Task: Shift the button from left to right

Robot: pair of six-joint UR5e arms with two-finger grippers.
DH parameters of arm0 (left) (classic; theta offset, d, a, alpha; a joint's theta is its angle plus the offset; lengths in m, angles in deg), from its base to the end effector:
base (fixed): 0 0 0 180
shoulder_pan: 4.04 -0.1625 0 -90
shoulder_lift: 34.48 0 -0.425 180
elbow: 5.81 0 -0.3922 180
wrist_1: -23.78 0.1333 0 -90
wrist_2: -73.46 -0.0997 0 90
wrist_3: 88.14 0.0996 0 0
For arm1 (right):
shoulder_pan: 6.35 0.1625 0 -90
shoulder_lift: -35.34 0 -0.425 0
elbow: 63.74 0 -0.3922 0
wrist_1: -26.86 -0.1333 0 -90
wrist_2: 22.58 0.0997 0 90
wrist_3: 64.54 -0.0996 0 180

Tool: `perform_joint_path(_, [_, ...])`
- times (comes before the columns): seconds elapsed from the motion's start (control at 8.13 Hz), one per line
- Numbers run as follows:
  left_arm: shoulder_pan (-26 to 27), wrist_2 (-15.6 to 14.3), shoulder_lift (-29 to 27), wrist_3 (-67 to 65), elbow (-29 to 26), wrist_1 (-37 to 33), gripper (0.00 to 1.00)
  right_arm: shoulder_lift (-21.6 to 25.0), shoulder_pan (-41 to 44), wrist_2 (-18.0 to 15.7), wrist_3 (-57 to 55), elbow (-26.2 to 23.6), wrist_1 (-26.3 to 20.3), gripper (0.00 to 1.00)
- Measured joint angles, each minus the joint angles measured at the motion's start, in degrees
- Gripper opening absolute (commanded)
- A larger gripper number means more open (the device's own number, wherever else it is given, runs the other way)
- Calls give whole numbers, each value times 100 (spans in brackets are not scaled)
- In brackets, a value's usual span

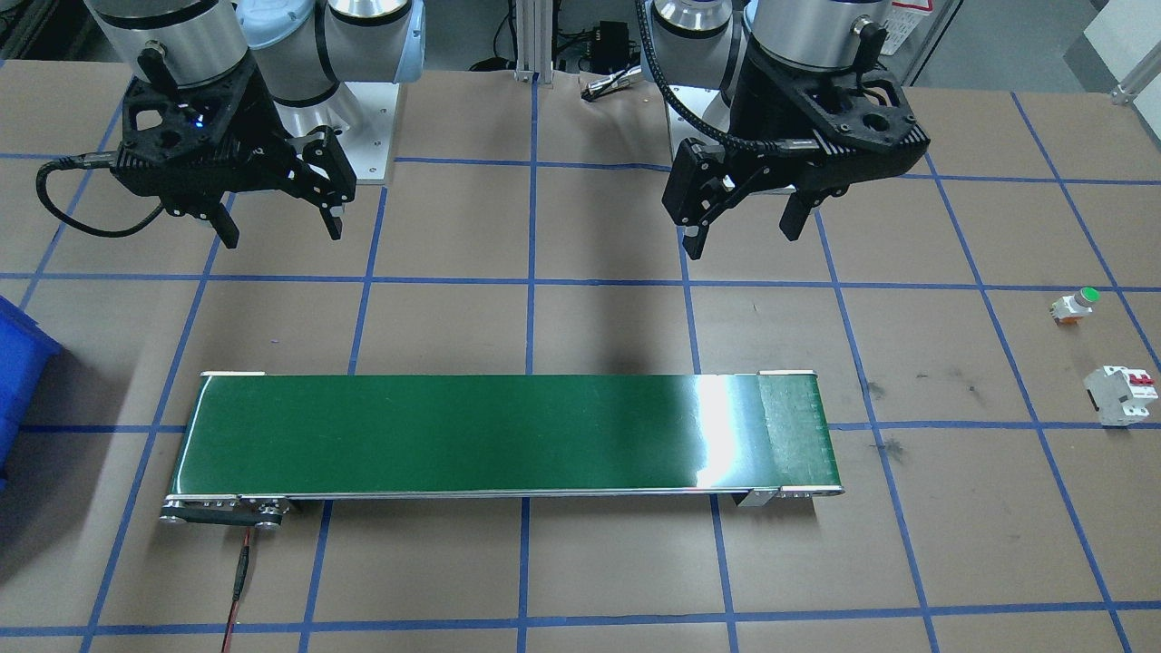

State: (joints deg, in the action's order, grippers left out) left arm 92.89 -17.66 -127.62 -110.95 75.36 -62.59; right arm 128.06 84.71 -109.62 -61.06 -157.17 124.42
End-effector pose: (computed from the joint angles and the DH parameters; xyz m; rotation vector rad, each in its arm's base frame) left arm -0.1941 -0.5084 0.5436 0.4318 -3.0783 0.2527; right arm 0.1474 -0.4802 0.4953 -0.1270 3.0843 -0.1864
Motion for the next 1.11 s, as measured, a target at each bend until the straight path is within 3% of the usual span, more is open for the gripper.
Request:
perform_joint_path(0.74, [-55,12,58,51,-7,-10,100,0,0,-5,33,0,8,100])
perform_joint_path(1.11, [-622,26,209,1100,5,-259,100,-6,0,-14,38,-4,8,100])
